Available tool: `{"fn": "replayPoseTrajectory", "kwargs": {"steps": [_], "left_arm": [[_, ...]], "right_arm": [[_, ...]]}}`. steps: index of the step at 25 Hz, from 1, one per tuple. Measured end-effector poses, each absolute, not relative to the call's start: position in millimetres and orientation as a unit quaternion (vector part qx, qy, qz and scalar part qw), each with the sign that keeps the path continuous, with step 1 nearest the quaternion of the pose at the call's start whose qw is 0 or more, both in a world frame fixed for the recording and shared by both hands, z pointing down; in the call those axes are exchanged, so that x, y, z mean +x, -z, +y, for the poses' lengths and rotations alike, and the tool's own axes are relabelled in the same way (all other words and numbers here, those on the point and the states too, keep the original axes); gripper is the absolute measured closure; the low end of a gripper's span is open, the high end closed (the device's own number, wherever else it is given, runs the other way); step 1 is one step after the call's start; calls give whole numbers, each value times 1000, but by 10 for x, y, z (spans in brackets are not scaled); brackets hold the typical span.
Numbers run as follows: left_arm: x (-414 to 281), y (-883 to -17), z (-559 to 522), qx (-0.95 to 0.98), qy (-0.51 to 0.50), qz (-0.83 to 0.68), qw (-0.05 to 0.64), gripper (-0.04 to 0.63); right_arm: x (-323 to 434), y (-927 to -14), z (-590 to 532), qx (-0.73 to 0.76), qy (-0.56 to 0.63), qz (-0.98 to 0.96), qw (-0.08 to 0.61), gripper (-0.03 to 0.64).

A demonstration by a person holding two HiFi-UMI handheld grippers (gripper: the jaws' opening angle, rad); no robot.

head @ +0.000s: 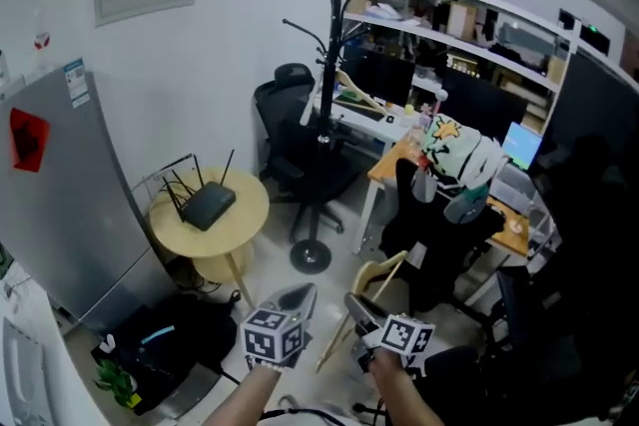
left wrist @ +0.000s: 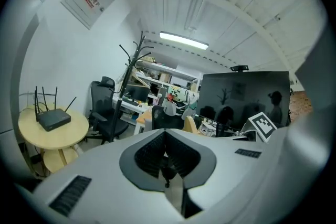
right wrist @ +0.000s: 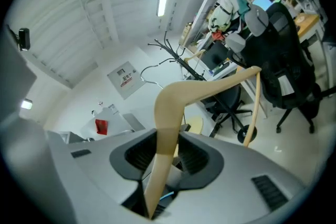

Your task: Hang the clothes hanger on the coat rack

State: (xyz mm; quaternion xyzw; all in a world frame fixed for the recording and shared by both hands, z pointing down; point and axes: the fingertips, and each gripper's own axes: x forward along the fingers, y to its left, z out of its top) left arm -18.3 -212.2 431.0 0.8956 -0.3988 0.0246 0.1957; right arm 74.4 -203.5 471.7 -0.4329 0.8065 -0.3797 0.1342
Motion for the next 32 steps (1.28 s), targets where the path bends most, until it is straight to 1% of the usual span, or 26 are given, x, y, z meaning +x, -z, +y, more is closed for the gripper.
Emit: {"fn": "replayPoseTrajectory", "kwargs": {"steps": [4,7,16,25,32], "left_arm": [[-403,-4220,-2521,900,-25,-392,190,607],[-475,-4239,-2779,900,-23,-389,197,607],[-509,-4389,-3559,893,-24,-398,208,607],[-340,-4351,-4730,879,-24,-428,208,607],[-98,-4279,-5587,873,-17,-442,204,607]], "right_arm": [[476,-4537,-2476,-411,380,814,153,479],[346,-4445,-2765,-389,382,824,152,480],[225,-4496,-3861,-360,393,832,157,480],[364,-4553,-5132,-352,417,823,162,479],[696,-4458,-6057,-357,400,828,162,479]]}}
